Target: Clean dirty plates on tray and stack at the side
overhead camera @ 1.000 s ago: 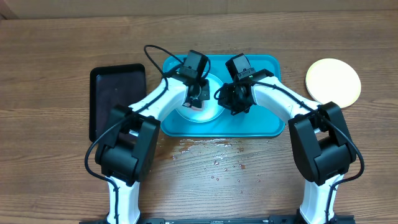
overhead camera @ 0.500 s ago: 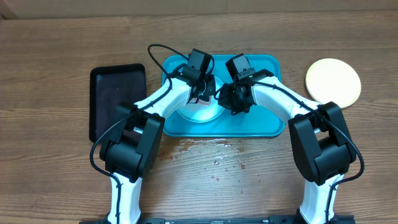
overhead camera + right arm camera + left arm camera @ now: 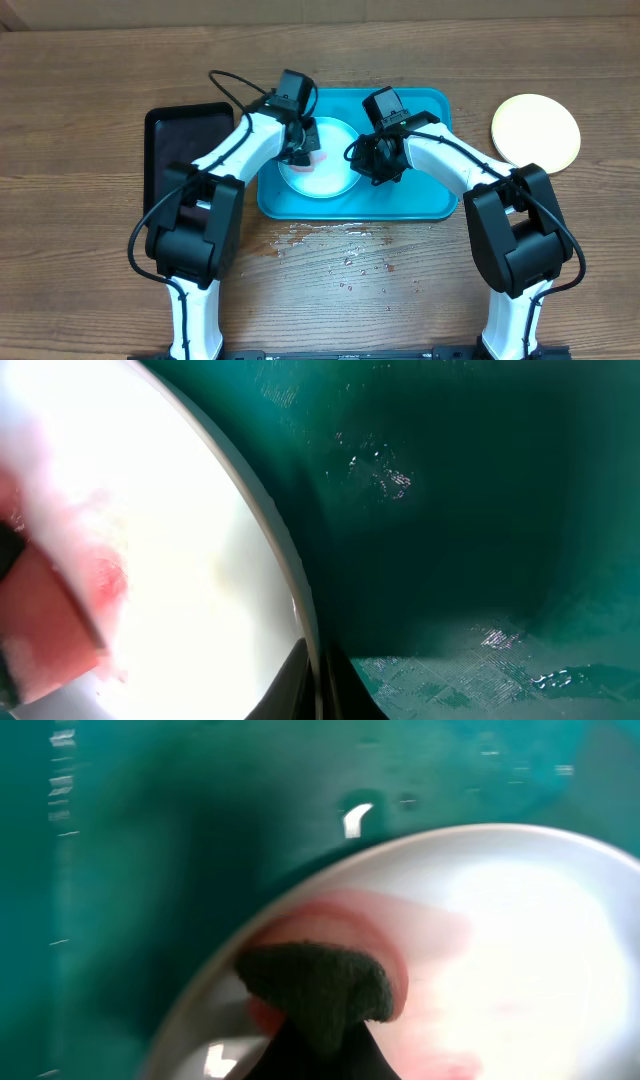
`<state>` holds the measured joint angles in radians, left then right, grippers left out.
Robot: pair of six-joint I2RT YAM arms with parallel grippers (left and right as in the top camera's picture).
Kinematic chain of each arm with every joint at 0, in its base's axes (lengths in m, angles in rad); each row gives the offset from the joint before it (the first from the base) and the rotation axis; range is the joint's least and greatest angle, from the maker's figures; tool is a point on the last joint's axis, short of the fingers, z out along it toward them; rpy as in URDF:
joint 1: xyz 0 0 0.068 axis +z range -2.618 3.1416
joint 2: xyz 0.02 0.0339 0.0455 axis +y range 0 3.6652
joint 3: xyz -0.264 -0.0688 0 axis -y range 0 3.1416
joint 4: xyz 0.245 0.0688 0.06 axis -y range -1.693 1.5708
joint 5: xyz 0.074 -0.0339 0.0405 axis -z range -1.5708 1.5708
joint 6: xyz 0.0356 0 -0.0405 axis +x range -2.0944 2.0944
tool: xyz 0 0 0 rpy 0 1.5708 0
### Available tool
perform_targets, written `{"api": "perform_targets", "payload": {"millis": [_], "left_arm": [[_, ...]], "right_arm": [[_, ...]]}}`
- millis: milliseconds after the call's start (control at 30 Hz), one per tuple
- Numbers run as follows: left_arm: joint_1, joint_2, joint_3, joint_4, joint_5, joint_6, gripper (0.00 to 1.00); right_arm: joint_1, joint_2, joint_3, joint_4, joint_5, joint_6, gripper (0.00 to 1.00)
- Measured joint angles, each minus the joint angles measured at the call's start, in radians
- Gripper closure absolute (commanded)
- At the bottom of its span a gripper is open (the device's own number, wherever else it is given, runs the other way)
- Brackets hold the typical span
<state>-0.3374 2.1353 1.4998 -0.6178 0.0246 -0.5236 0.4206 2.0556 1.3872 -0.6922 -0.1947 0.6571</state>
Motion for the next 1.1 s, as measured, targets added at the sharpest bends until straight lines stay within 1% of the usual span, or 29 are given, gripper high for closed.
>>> {"api": "perform_targets", "payload": {"millis": [100,367,700,967,1100], "left_arm": [[0.006,-0.003,0.001,-0.023,-0.008,0.003,0.96],[-0.019,-0.003,0.0,-0.008,-0.029,0.02,0.96],[-0.128,0.002,-0.007,0.072,-0.059,0.031,0.96],[-0.134,0.011,-0.018,0.174,-0.015,0.024,0.96],[-0.134,0.022,-0.018,0.2,-0.002,0.016,0.96]], "right_arm": [[0.0,0.0,0.0,0.0,0.0,0.0,0.96],[0.0,0.0,0.0,0.0,0.0,0.0,0.96],[0.0,0.0,0.0,-0.001,0.0,0.0,0.96],[0.0,0.0,0.0,-0.002,0.0,0.0,0.96],[0.0,0.0,0.0,-0.002,0.0,0.0,0.96]]}}
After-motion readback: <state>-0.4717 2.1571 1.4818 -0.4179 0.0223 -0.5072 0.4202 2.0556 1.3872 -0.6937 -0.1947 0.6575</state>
